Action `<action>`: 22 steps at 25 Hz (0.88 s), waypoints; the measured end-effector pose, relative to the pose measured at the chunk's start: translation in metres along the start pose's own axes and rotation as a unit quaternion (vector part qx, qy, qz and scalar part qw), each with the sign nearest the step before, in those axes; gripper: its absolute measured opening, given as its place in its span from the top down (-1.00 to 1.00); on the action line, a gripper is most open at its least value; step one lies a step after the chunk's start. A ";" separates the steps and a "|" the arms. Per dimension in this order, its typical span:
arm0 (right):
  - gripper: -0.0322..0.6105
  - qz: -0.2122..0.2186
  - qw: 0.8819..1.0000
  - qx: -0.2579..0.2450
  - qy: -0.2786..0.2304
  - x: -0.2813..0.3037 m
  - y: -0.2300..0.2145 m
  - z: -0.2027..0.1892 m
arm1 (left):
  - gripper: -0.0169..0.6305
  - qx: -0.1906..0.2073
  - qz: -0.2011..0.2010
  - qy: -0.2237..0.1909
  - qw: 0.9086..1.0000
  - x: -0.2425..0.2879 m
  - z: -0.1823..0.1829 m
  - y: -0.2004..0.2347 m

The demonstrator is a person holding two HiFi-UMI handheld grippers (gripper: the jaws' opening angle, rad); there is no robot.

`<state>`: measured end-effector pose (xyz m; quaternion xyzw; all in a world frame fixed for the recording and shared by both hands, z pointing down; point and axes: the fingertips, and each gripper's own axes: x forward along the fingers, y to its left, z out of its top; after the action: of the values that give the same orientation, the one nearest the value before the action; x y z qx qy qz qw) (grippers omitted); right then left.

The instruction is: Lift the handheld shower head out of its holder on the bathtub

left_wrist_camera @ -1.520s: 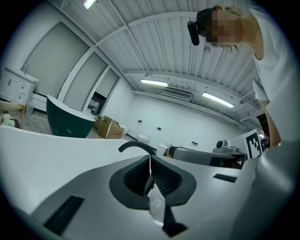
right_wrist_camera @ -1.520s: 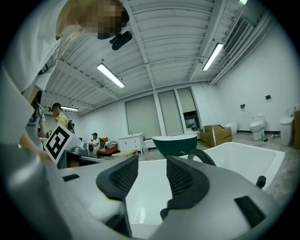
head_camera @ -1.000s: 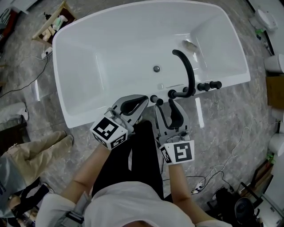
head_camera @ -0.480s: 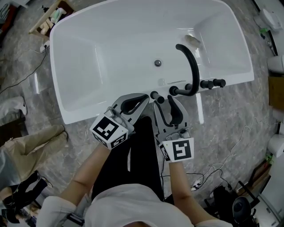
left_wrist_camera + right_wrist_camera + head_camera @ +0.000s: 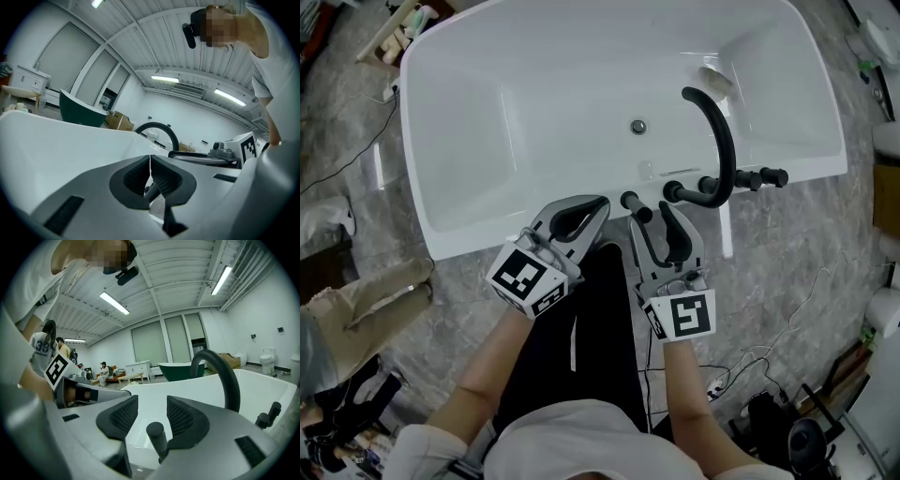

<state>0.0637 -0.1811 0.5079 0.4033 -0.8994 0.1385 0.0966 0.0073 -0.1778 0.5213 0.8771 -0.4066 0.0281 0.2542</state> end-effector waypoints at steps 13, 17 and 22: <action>0.34 -0.002 1.000 -0.005 0.012 0.014 -0.002 -0.028 | 0.91 -0.013 0.003 0.002 1.000 0.008 -0.026 0.019; 0.34 -0.005 1.000 -0.020 0.019 0.018 -0.002 -0.038 | 0.91 -0.021 0.002 0.003 1.000 0.012 -0.037 0.023; 0.34 -0.007 0.999 -0.021 0.024 0.026 -0.004 -0.051 | 0.91 -0.026 -0.001 0.007 1.000 0.018 -0.050 0.032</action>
<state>0.0528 -0.1855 0.5637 0.4041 -0.8966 0.1289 0.1273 0.0040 -0.1843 0.5825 0.8704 -0.4043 0.0236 0.2800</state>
